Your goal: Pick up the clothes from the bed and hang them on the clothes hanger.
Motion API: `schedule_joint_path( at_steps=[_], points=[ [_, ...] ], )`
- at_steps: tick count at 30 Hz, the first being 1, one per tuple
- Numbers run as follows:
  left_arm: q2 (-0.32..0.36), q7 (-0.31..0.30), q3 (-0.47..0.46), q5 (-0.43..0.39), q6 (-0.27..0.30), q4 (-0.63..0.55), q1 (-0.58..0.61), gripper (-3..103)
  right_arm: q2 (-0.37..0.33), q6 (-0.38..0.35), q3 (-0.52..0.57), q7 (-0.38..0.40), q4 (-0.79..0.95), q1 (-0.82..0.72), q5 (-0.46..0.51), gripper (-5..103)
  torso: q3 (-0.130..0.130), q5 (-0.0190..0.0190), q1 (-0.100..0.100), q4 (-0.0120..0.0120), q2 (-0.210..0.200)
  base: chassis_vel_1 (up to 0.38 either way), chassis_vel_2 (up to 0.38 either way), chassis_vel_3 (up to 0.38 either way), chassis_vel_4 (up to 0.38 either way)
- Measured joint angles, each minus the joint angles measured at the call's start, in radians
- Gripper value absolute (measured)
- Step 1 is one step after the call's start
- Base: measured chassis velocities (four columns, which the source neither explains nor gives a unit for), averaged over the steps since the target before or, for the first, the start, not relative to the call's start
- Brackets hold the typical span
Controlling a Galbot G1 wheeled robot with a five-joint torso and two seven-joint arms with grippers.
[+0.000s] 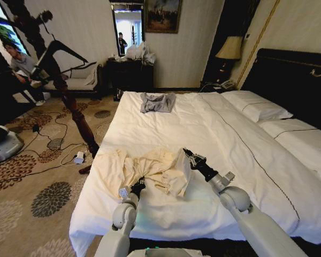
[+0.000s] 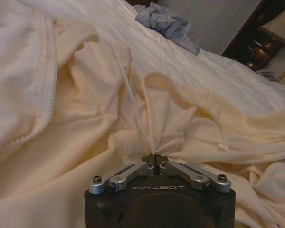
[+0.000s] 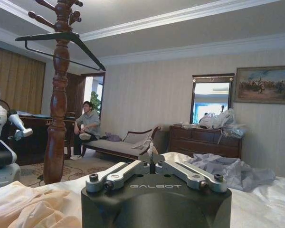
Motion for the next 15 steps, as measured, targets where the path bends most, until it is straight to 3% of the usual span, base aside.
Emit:
schedule_joint_path(
  at_steps=[6,9,11,14,15],
  points=[
    [0.042,0.021,-0.026,-0.029,-0.022,-0.07,0.003,0,-0.006,0.006,0.011,0.015,0.007,0.009,0.009,0,0.0,0.0,0.0,0.0,0.0,0.0,0.0,0.0,0.0],
    [0.158,0.023,-0.065,-0.117,-0.042,-0.186,-0.023,0,-0.03,-0.002,0.036,0.034,0.041,0.029,0.071,0,0.0,-0.0001,0.0,0.0001,0.0,0.0,0.0,0.0,0.0],
    [0.197,0.021,-0.077,-0.147,-0.045,-0.215,-0.032,0,-0.038,-0.005,0.042,0.035,0.049,0.034,0.087,0,0.0,-0.0004,0.0,0.0001,0.0,0.0,0.0,0.0,0.0],
    [0.377,0.002,-0.141,-0.281,-0.054,-0.334,-0.083,0,-0.084,-0.015,0.084,0.036,0.084,0.062,0.179,0,0.0,-0.0003,0.0,0.0002,0.0,0.0,0.0,0.0,0.0],
    [0.377,0.002,-0.141,-0.281,-0.054,-0.334,-0.083,0,-0.084,-0.015,0.084,0.036,0.084,0.062,0.179,0,0.0,-0.0003,0.0,0.0002,0.0,0.0,0.0,0.0,0.0]
  ],
)
